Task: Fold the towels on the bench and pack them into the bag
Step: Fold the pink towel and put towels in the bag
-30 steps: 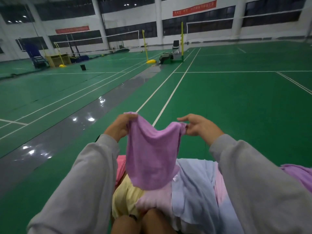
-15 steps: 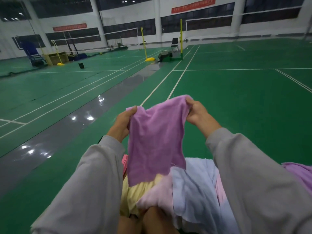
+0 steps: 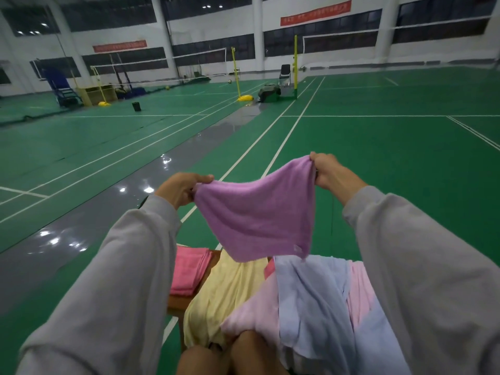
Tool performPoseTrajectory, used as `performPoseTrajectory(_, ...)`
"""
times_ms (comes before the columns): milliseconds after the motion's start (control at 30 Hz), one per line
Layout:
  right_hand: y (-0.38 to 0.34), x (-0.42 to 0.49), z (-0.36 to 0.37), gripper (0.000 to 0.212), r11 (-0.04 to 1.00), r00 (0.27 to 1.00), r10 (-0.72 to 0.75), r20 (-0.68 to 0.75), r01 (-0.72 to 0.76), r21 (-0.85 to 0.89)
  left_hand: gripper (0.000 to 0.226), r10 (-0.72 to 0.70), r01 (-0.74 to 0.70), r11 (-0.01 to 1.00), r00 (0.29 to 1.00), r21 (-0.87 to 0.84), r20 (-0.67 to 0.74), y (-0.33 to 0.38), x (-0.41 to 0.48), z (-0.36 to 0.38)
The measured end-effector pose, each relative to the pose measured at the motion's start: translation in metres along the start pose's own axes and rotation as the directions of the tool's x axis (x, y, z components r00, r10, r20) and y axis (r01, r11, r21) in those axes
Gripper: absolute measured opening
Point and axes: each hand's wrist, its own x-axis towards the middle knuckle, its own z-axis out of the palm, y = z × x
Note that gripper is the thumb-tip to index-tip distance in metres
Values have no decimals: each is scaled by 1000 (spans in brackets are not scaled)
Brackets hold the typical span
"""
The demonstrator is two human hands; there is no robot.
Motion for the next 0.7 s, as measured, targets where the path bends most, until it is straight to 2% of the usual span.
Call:
performPoseTrajectory(67,-5,6,-4,28,997,1000,7,-25,-9,-80,49,65,-65,998,998,0,3,8,-3,1)
performPoseTrajectory(167,-20,-6,-7,39,985,1000,17,23,-12,-174,61,201,-207,976,975,62,92,15,-8,-3)
performPoseTrajectory(233,-28,-10,-7,54,965,998,-13,64,29,-262,50,251,-282,925,956,255,150,13,-11,-4)
performPoseTrajectory(267,-30,-10,-8,63,948,996,-38,78,60,-311,44,278,-320,861,947,395,161,11,-12,-2)
performPoseTrajectory(333,-30,-11,-9,83,876,984,-81,160,147,-459,27,365,-399,633,910,664,198,6,-9,4)
performPoseTrajectory(367,-28,-10,-10,85,811,973,-80,219,191,-553,16,415,-413,495,885,765,209,5,-7,7)
performPoseTrajectory(433,-23,-14,-8,66,567,950,-67,305,288,-772,7,527,-385,293,829,875,188,3,-4,9)
performPoseTrajectory(500,-16,-18,-5,41,236,937,-74,341,349,-907,15,596,-357,244,789,902,151,1,1,8)
performPoseTrajectory(567,-13,-21,-2,14,-66,923,-112,369,363,-929,23,609,-326,196,780,925,146,-2,1,6)
performPoseTrajectory(633,-11,-15,-4,17,-235,899,-168,404,361,-902,28,620,-284,108,768,953,158,-4,1,4)
performPoseTrajectory(700,-14,-17,-5,23,-330,878,-204,433,355,-875,26,650,-247,23,740,969,173,-4,-3,2)
